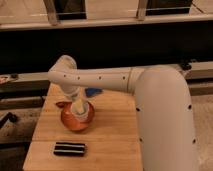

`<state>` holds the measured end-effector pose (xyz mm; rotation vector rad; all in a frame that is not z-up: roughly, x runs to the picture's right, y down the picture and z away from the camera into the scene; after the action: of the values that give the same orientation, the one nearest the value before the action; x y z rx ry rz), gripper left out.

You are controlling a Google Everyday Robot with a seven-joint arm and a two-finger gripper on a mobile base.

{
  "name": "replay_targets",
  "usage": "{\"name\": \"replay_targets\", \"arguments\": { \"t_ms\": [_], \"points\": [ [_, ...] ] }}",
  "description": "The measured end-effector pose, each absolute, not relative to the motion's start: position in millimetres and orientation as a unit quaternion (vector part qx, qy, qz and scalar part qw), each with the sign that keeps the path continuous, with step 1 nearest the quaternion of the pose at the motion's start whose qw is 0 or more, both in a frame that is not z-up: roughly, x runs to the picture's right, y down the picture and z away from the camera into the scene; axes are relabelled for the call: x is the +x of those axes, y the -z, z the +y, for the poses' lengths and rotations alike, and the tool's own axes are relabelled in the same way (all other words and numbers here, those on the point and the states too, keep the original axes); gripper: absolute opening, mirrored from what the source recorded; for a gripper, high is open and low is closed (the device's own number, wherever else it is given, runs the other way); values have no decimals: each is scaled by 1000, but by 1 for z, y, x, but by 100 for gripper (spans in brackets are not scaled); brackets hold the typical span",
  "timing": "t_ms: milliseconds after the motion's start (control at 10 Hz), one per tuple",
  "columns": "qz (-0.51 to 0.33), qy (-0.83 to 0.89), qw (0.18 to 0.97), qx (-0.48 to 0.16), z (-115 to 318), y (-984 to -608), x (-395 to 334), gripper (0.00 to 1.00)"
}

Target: Place the ceramic cup in the ceramic bowl

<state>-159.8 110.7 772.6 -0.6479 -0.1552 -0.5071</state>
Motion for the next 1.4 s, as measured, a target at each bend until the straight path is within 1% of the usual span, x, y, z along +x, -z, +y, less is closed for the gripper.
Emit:
{"name": "replay_targets", "arguments": {
  "t_ms": [1400],
  "points": [
    [-80, 247, 912, -316, 101, -765, -166, 80]
  ]
}}
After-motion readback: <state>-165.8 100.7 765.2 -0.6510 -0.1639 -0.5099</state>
